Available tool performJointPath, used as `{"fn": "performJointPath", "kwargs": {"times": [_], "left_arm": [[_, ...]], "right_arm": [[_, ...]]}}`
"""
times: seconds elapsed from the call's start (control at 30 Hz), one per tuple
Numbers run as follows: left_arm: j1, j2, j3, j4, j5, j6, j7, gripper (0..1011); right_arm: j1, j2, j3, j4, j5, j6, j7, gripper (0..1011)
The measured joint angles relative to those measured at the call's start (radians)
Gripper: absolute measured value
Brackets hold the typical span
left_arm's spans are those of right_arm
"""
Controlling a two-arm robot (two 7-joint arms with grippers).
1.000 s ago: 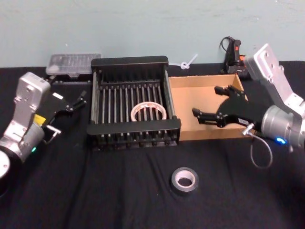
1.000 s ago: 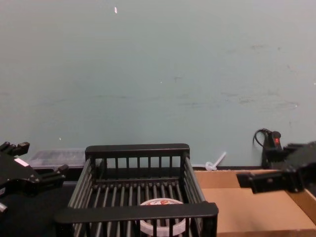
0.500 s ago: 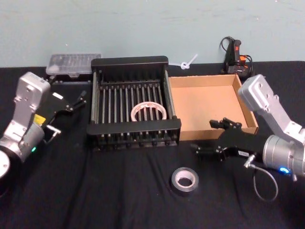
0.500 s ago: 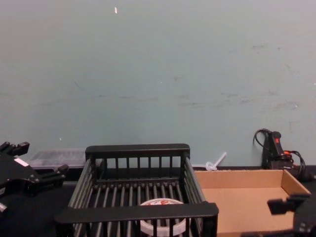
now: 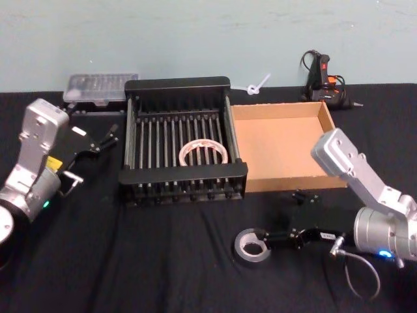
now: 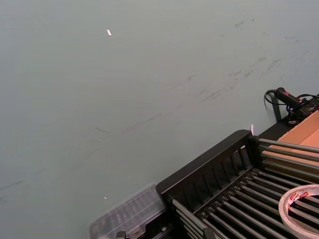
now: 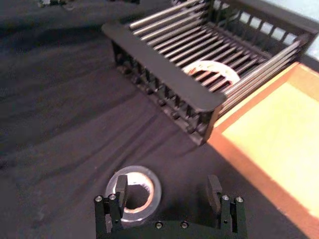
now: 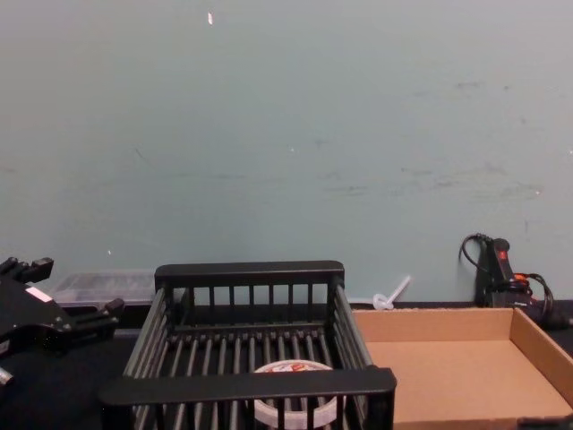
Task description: Pick up the white tape and place it into the black box , Pick up the silver tape and place it into the brown box.
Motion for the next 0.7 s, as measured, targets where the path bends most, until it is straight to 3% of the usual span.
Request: {"fn": "performJointPath", "kwargs": {"times": [0.27,0.7], "left_arm": [[0.000,0.000,0.000,0.000,0.000,0.000,0.000,1001],[0.000,0.000,0.000,0.000,0.000,0.000,0.000,1001]], "right_arm": [[0.011,0.013,-0.032,0.015,0.013,0.013,0.008,1000],[0.042,0.002,-0.063,0.055,0.027,0.019,-0.013,1000]]}}
